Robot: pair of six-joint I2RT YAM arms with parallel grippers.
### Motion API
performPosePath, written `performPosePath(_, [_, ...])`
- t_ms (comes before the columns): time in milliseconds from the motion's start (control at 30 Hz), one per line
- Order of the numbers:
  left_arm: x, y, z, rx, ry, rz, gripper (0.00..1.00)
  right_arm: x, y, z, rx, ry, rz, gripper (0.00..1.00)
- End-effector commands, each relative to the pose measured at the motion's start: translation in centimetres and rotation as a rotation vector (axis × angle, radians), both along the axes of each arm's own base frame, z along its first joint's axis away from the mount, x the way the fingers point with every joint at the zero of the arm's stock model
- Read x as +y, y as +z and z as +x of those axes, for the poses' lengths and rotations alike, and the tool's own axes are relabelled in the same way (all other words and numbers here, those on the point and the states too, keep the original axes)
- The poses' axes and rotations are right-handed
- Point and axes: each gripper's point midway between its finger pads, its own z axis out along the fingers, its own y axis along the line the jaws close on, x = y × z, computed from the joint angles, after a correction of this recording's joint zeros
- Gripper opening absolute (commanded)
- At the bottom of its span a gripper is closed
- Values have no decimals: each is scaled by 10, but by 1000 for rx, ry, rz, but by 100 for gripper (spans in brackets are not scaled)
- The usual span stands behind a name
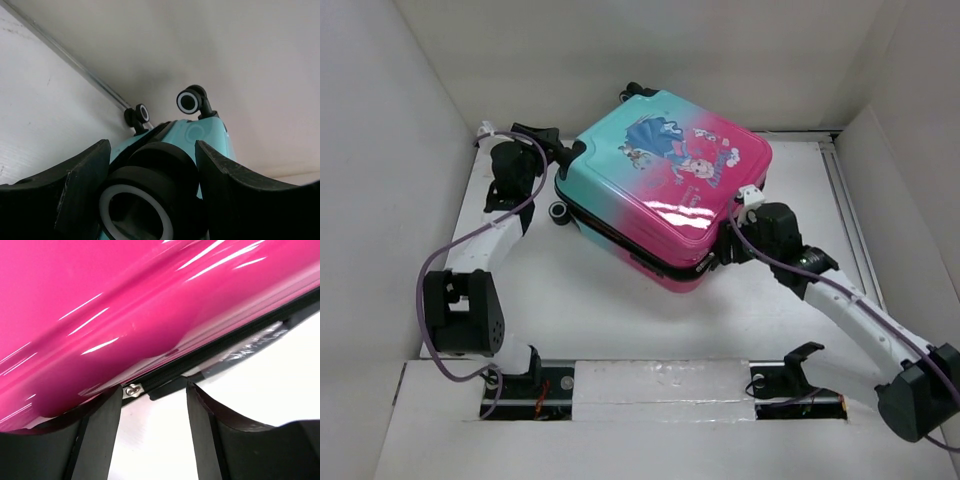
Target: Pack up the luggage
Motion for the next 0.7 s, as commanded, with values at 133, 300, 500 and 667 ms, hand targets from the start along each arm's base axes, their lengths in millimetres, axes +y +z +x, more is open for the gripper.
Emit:
performPosePath(133, [-83, 101, -87, -233, -377, -20, 0, -17, 83, 3, -298, -64, 164, 62])
performPosePath(300, [-90, 153, -108, -317, -423, -40, 0, -27, 94, -5, -308, -55, 177, 62])
performPosePath(500, [-90, 142, -115, -291, -403, 5, 0, -31, 71, -12, -250, -90, 202, 53])
performPosePath(667, [-73, 45, -118, -137, -332, 8, 0, -19, 34, -22, -214, -32, 253, 42])
